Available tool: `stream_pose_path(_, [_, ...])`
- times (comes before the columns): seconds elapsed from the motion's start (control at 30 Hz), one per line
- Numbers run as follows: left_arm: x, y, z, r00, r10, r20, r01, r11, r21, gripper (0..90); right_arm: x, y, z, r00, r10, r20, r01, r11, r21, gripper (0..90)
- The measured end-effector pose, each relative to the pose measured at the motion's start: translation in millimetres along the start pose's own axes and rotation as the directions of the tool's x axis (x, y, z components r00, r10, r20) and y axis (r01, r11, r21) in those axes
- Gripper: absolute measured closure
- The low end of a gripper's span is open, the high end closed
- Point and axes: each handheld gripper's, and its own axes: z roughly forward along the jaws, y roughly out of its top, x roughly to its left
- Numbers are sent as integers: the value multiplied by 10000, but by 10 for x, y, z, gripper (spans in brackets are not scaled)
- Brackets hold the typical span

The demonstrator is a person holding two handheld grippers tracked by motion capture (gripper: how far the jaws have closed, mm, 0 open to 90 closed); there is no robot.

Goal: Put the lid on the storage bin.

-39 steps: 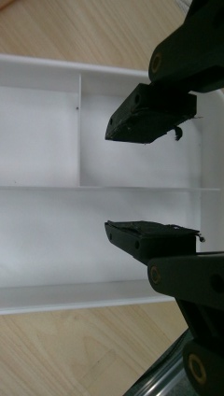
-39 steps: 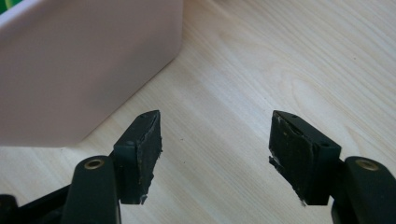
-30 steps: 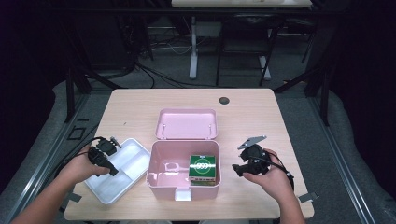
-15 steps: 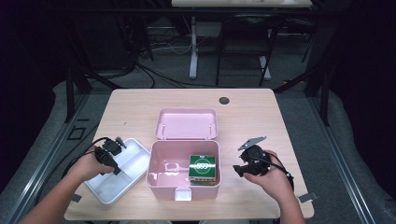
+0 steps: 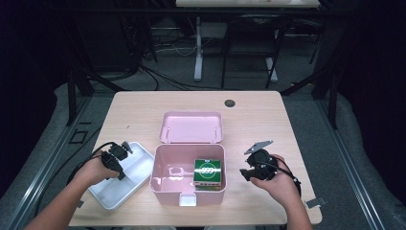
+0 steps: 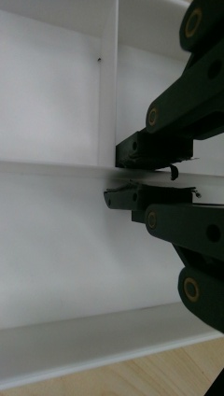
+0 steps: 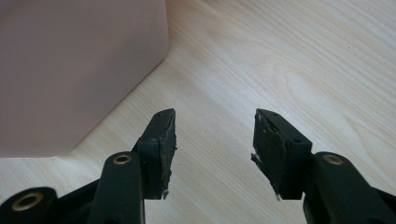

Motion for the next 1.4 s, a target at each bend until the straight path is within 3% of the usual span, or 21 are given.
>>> stream_pose_path(0.23, [-3, 31, -6, 9999, 71, 145, -74, 9997, 215, 881, 12, 5, 3, 9999, -119, -5, 120, 9997, 193, 494])
stream_pose_path(0.63, [11, 37, -47, 9997, 41, 242, -48, 9995, 309, 890, 23, 12, -13, 9997, -111, -196, 112, 9999, 59, 495])
stream_pose_path(1.17, [74, -62, -363, 9999, -71, 137, 70, 9999, 79, 891, 32, 10, 0, 9997, -127, -232, 130, 9998, 156, 494])
stream_pose_path(1.4, [76, -84, -536, 9999, 86, 87, -86, 10000, -31, 892, 22, 4, 1, 9997, -128, -218, 131, 9998, 164, 494])
